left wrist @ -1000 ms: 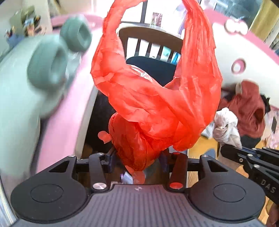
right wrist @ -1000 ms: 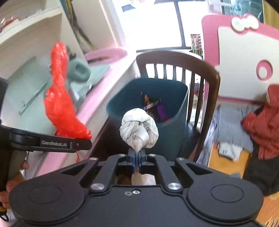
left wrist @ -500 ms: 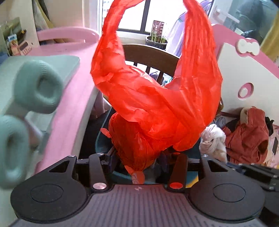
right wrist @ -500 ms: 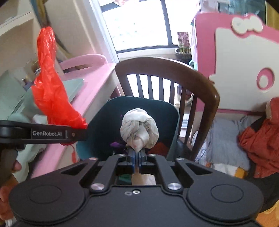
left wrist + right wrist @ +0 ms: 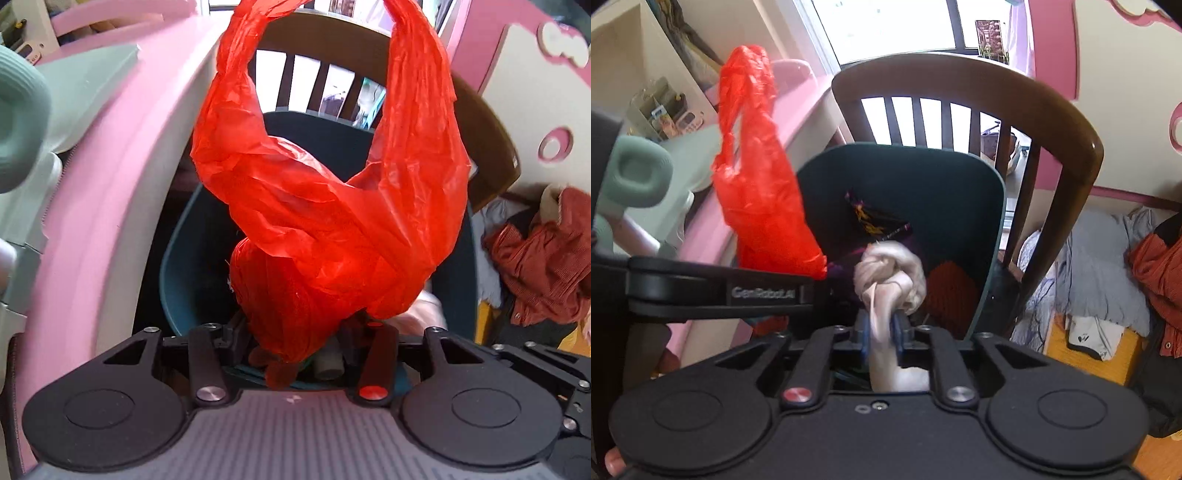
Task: Collect trash
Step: 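Open both tools, dropping the red bag and tissue into the wastebasket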
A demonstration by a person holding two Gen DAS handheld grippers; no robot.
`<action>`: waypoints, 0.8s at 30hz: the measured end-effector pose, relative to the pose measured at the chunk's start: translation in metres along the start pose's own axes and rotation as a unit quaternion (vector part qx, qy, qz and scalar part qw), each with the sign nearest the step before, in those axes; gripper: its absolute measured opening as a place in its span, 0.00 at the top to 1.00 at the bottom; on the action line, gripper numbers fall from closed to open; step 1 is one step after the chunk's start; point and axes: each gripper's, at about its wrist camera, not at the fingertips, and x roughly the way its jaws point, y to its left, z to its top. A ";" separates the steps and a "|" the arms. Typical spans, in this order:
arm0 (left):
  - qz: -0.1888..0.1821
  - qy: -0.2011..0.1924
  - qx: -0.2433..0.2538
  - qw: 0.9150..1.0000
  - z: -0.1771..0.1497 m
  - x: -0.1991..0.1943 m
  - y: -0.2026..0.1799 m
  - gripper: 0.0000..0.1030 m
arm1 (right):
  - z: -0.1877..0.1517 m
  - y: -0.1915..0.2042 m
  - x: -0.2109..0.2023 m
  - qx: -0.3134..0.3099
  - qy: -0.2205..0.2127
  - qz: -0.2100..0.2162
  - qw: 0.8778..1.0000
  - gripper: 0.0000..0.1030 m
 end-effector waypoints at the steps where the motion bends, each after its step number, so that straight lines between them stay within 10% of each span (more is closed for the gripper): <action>1: 0.000 0.004 0.001 1.000 0.001 0.003 0.000 0.53 | -0.001 0.000 0.001 0.000 0.002 0.002 1.000 0.80; 9: -0.002 -0.001 0.004 1.000 0.005 0.018 0.000 0.32 | -0.005 -0.002 -0.006 -0.008 -0.006 0.005 1.000 0.63; 24: -0.018 -0.061 0.030 0.998 -0.030 -0.038 0.007 0.32 | -0.028 0.011 -0.054 -0.035 -0.044 0.006 0.998 0.49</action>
